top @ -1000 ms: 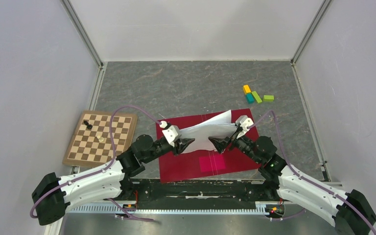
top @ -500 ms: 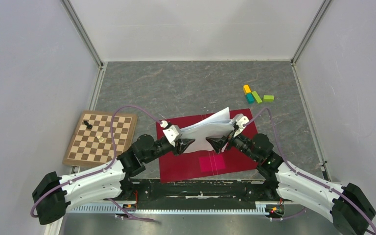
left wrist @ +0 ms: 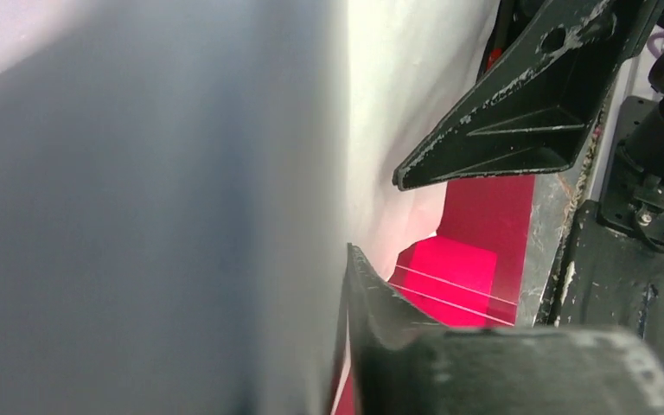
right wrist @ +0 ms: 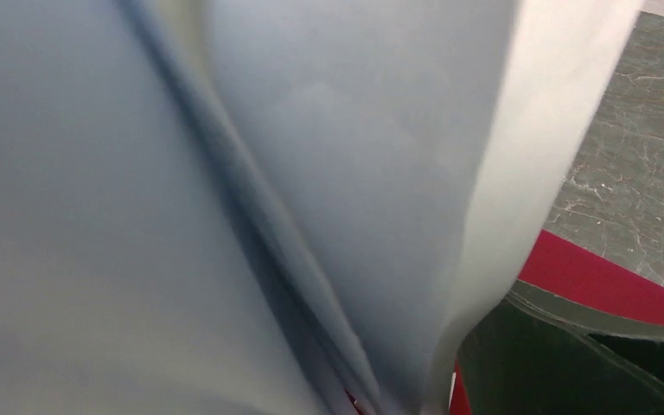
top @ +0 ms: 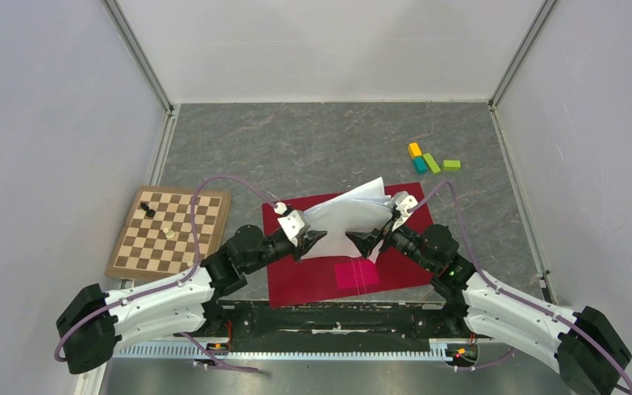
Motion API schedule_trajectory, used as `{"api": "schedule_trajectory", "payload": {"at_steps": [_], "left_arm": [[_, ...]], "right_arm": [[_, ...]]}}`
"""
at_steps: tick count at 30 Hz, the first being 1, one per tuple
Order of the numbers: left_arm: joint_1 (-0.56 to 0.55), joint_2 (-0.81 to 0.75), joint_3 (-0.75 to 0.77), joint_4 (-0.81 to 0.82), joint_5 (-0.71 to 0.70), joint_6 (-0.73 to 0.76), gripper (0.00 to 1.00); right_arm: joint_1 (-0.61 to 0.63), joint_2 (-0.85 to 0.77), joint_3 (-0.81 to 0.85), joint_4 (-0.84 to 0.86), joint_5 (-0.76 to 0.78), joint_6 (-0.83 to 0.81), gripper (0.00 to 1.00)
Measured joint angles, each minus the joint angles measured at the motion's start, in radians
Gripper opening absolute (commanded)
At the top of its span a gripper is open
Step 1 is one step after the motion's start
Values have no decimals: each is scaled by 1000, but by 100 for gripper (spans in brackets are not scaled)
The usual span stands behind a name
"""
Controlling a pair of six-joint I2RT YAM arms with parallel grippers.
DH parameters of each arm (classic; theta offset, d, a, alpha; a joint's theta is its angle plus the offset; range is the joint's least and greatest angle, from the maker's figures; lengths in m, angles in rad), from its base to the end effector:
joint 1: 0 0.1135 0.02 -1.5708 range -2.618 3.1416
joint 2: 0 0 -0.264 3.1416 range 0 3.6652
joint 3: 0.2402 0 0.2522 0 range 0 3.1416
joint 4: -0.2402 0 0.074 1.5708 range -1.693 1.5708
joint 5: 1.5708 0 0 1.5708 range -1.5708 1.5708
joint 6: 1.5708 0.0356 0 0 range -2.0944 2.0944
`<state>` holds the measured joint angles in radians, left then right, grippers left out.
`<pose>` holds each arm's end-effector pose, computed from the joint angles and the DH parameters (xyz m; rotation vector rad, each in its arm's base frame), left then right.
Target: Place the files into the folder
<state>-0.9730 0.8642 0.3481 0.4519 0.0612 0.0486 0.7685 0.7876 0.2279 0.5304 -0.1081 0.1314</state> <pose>0.1111 -0.1670 0.2386 0.8679 1.4495 -0.7525 0.1286 0.1296 0.2182 -0.6006 1.5437 0.7792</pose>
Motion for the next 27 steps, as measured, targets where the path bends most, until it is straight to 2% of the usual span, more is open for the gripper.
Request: {"api": "schedule_trajectory", "payload": {"at_steps": [2,9,14,18,22,27], "left_arm": [[0,19,1,1,7,-2,3],[0,53,49,-29,26,-2,2],[5,41,192,-187,28,14,2],[46,3,340,-325,87,23,2],[97,-28,473,-459,156,24,2],[153,-55,562,-585,236,23,2]], "right_arm": [[0,0,0,0,0,0,96],[0,-10,7,-16,0,-2,98],[0,-90,71,-103,-16,-25,98],[0,-145,175,-155,-82,-55,98],[0,-188,245,-170,-180,-62,92],[0,-245,288,-206,-264,-63,75]]}}
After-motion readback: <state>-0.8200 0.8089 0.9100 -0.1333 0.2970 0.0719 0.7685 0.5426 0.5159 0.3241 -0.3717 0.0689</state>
